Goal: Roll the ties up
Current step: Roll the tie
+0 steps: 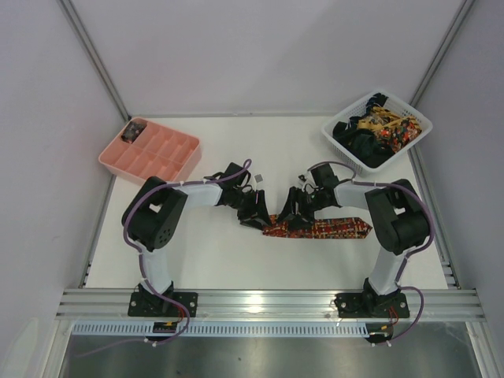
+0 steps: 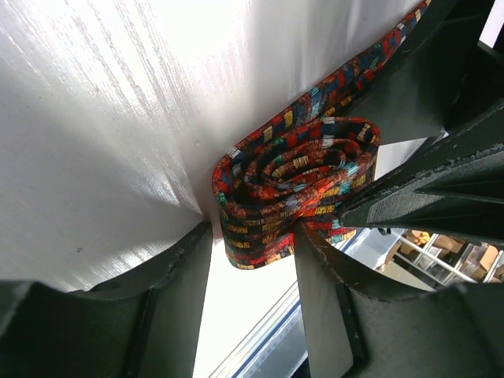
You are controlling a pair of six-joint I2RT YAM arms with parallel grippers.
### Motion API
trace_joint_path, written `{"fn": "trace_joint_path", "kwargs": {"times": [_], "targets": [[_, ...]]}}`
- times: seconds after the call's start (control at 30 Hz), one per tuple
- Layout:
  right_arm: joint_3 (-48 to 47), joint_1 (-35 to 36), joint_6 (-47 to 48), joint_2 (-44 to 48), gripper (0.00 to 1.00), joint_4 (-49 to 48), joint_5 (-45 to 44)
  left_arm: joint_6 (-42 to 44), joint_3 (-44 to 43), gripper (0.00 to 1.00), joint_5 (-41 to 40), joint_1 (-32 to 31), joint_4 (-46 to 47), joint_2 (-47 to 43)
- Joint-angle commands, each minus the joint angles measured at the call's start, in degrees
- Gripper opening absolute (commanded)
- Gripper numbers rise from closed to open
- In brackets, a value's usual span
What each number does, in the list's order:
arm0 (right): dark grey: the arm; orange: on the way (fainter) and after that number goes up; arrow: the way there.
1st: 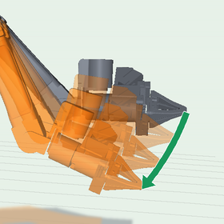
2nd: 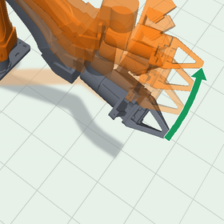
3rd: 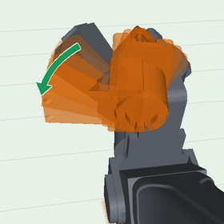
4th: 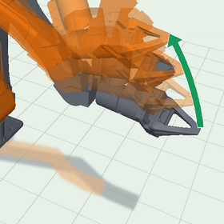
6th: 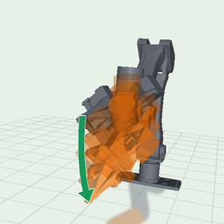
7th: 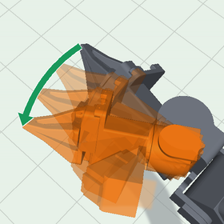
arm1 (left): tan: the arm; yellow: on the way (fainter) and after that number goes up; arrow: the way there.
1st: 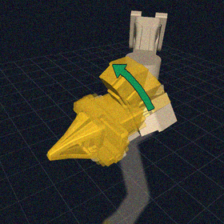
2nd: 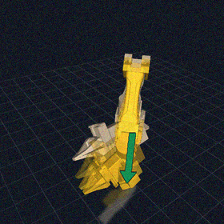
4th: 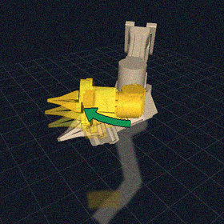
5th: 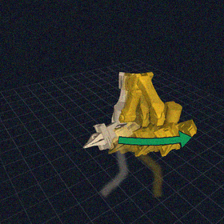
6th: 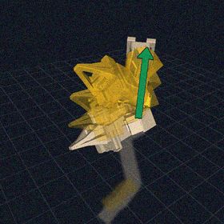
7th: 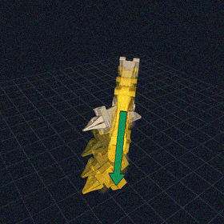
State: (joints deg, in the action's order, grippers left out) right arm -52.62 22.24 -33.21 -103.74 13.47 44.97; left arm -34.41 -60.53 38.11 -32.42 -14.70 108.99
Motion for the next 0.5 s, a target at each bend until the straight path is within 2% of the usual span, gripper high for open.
{"fn": "trace_joint_path", "kwargs": {"times": [0.0, 0.17, 0.33, 0.47], "targets": [[-0.03, 0.96, -1.77, -0.67, 0.59, -3.45, 1.61, 1.72, -0.11, 0.53, -0.49, 0.43, -0.77, 0.70], [-0.03, 1.40, -4.14, -2.16, 0.49, -6.17, 2.75, 1.54, -0.20, 0.55, 0.21, 0.43, -0.60, 0.08], [0.15, 0.88, -5.54, -0.59, 0.28, -7.41, 3.19, 1.28, 0.77, 0.64, 1.70, 1.48, -0.33, -2.11], [0.59, 0.53, -6.51, 0.73, 0.16, -8.11, 4.95, 1.10, 1.65, 0.65, 4.08, 2.63, 0.98, -4.66]]}}
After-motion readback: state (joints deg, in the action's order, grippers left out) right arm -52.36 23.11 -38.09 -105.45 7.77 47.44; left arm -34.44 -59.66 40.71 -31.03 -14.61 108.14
